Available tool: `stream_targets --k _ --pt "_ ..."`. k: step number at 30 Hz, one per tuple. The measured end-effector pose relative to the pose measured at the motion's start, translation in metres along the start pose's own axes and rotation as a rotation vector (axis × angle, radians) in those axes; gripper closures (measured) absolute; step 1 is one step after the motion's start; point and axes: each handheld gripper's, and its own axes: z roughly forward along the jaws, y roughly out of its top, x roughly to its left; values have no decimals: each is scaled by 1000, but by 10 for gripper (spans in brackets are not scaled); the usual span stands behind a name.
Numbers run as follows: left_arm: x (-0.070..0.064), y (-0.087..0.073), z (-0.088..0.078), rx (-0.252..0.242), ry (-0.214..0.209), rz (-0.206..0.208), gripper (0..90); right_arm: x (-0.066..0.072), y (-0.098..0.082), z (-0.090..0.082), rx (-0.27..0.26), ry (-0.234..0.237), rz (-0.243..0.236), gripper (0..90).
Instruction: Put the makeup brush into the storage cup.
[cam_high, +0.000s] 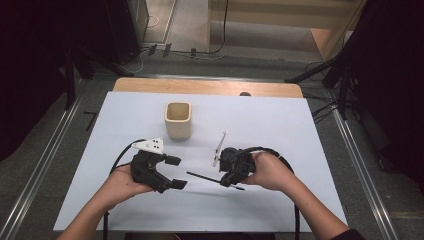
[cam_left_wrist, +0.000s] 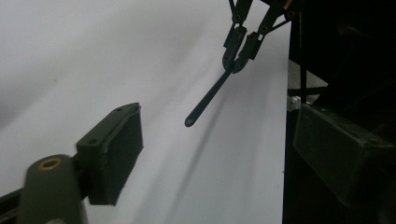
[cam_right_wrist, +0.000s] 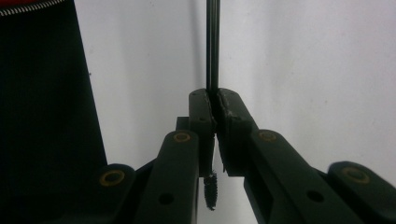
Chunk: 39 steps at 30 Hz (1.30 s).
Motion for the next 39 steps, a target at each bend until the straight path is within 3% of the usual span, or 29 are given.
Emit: stream_targets --k 4,6,10,22,28,30,35,39 --pt "1 2 5 6 -9 -14 161 0 4 -2 18 -1 -9 865" --pt "1 2 8 16 -7 -16 161 0 8 -2 32 -10 -50 865" --pt "1 4 11 32 -5 -9 161 2 12 -4 47 -7 -57 864" --pt "5 5 20 82 -1 -36 162 2 26 -3 97 -32 -148 863" --pt "7 5 28 94 -23 -55 162 4 33 -4 113 -40 -180 863" --pt "7 5 29 94 -34 -59 233 4 35 -4 109 -39 -185 863" --pt "10 5 33 109 -49 -71 237 5 38 -5 107 -38 -195 863" --pt "12 4 36 111 -75 -89 348 6 39 -4 98 -41 -206 861"
